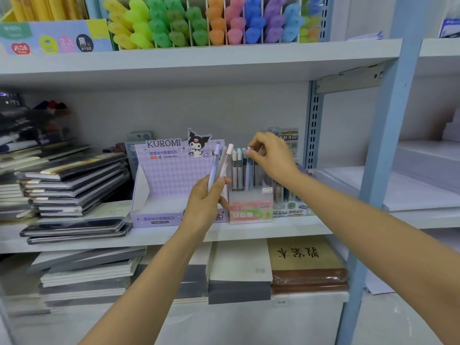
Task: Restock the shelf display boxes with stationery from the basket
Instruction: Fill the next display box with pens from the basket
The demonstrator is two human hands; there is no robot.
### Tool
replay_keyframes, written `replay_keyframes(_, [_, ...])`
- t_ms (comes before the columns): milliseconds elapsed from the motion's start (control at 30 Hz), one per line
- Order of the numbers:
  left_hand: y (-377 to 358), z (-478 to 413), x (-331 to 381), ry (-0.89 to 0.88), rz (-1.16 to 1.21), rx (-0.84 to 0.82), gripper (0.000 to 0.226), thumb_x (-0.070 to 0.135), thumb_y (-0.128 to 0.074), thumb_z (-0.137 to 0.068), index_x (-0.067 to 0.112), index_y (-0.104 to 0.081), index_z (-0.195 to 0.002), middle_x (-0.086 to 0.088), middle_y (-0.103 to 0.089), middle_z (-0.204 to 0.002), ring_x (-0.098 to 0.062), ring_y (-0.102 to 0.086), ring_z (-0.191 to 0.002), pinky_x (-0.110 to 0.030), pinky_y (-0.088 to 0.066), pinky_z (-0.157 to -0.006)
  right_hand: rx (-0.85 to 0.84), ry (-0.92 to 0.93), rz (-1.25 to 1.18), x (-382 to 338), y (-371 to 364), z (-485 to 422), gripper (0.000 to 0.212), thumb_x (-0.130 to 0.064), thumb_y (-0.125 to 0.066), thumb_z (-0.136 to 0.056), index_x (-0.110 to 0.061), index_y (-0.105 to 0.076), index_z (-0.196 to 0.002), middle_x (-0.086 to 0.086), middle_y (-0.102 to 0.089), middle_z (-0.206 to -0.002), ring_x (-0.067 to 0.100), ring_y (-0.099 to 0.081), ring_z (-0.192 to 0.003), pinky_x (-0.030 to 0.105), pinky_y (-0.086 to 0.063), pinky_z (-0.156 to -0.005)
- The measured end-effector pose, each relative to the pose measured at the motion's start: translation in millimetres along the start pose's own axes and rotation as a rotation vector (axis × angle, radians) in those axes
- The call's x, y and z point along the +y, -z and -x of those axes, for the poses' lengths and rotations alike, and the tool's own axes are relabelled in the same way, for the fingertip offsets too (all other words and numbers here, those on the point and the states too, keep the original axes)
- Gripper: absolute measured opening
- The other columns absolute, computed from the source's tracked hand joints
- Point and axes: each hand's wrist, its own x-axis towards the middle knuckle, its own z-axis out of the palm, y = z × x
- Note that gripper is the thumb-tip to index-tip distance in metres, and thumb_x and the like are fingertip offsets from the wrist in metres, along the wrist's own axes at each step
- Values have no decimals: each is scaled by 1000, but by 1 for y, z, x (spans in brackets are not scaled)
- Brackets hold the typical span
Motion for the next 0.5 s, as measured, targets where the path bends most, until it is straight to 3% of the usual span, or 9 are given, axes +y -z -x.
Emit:
replay_keyframes(167, [0,4,4,4,17,10,22,29,-46,-102,26,-66,-93,1,-59,-80,-2,-52,-54,-13,-36,-45,-41,-24,68,-1,1,1,13,-22,-63,-92,-13,-70,-98,3,-57,-92,18,-56,-81,42,-52,-77])
replay_keyframes(267, [-2,7,10,9,35,8,22,27,-47,-102,24,-66,-93,3,-58,-79,-5,-51,-55,-13,-35,-42,-156,-93,81,-3,8,-2,18,-20,-61,-93,-15,-72,-107,3,-60,-91,21,-61,-81,45,-54,-78])
replay_keyframes(367, [-2,12,16,19,38,9,22,26,-46,-102,22,-66,-93,4,-59,-85,-8,-50,-57,-12,-35,-42,-236,-104,86,-7,17,-2,31,-23,-58,-95,-17,-64,-125,10,-63,-110,23,-62,-94,41,-52,-88])
replay_keyframes(433, [-2,14,19,22,38,1,22,26,-46,-102,20,-66,-95,3,-59,-91,-8,-50,-57,-13,-36,-42,-179,-102,-75,-15,26,5,36,-26,-56,-97,-18,-58,-132,8,-59,-115,17,-59,-95,29,-50,-87])
replay_keyframes(500, [-3,15,22,33,37,-9,23,27,-45,-102,18,-66,-98,0,-59,-91,-8,-51,-57,-14,-37,-42,-182,-143,-395,-29,35,14,35,-29,-55,-97,-18,-57,-131,4,-63,-111,11,-61,-87,24,-49,-80])
